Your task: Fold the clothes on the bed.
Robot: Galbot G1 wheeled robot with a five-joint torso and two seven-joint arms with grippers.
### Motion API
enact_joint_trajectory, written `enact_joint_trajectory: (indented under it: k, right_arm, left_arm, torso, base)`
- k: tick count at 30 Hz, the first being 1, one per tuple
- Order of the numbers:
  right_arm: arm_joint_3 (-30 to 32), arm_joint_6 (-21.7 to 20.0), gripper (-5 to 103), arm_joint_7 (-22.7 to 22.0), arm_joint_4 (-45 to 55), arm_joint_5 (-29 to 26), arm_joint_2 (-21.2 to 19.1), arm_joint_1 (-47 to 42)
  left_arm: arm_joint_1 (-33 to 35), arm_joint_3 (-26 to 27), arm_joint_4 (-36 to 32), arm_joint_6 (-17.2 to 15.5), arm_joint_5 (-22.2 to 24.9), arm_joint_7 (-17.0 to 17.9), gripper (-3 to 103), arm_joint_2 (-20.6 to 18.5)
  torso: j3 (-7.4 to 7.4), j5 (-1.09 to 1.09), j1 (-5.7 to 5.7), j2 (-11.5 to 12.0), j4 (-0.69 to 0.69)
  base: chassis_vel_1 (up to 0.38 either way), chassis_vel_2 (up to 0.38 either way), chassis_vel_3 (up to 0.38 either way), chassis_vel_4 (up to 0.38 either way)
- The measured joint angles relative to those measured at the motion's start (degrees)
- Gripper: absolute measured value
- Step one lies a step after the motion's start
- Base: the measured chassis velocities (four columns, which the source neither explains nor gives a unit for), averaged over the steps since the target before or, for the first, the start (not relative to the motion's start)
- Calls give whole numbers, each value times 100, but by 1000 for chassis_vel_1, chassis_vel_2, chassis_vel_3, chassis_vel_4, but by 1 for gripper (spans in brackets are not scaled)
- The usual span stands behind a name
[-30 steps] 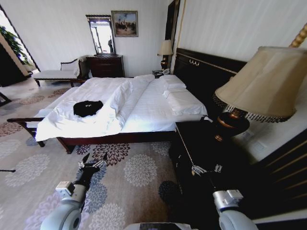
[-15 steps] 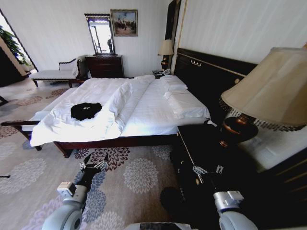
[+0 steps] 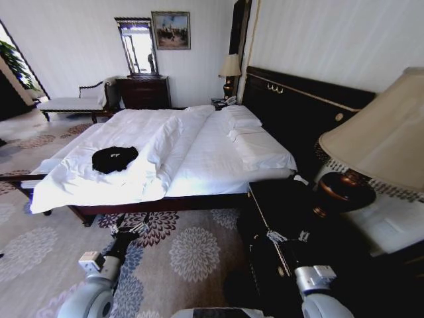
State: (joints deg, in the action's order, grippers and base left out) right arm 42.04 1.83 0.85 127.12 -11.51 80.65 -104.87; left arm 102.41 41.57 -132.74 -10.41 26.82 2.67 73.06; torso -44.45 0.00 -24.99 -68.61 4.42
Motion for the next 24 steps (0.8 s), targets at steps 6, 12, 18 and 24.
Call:
enact_joint_trajectory:
  k: [6,12,18,24]
  right_arm:
    - [-31,-1,100,-50,-74,-2,24,59]
    - [-50,-24,100,-79,-70,42,45,62]
    - [-45,-37,100,-88,-49,67,41,45]
    - [-57,-45,100,-94,-31,108,45,36]
  left_arm:
    - [20,-55,32,-3,-56,7,100,14]
    - [-42,-136,6,-24,-77,53,100,62]
    - [2,-156,-1,-27,-90,58,100,82]
    - [38,-145,-29,-24,-75,58,100,66]
  torso:
    - [0,0,1,0,0]
    - [0,0,0,0,0]
    - [0,0,0,0,0]
    - [0,0,1,0,0]
  base:
    - [-127,118,124,-120]
    - [-125,129,136,-138]
    - [-128,115,117,-132]
    - [-105,99,106,-101]
